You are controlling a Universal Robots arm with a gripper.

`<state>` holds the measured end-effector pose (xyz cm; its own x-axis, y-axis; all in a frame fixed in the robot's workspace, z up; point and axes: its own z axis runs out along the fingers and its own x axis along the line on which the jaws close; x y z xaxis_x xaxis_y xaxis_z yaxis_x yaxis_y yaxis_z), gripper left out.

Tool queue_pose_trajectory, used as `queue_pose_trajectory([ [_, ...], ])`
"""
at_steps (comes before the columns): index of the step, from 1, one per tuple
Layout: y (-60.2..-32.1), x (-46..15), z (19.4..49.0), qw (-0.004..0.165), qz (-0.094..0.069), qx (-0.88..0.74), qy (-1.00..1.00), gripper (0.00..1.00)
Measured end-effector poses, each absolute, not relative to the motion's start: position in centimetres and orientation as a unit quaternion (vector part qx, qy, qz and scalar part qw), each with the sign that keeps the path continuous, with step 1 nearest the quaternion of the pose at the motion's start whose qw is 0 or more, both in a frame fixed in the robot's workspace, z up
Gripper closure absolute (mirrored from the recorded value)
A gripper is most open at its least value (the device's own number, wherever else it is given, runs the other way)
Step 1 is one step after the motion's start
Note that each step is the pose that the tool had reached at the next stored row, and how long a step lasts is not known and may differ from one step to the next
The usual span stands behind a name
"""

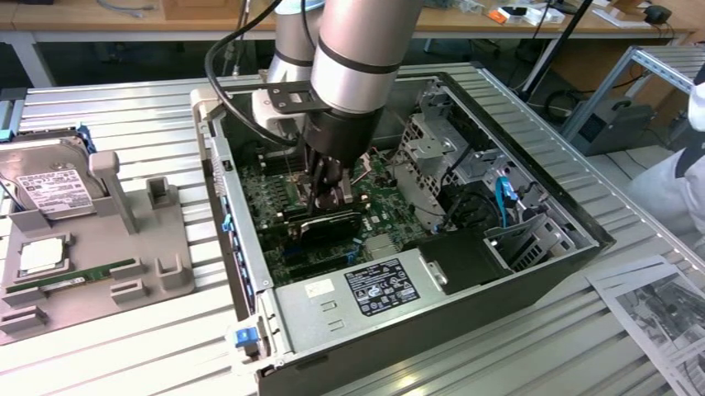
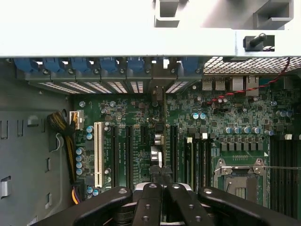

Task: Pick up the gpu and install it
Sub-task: 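Press down on the gpu until it lock into place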

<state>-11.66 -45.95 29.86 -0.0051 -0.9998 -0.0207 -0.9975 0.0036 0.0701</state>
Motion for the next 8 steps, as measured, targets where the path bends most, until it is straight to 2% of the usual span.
queue_pose_trajectory([
  [8,-45.95,-11.66,30.32,0.017,-0.032,0.705,-0.708,0.89],
])
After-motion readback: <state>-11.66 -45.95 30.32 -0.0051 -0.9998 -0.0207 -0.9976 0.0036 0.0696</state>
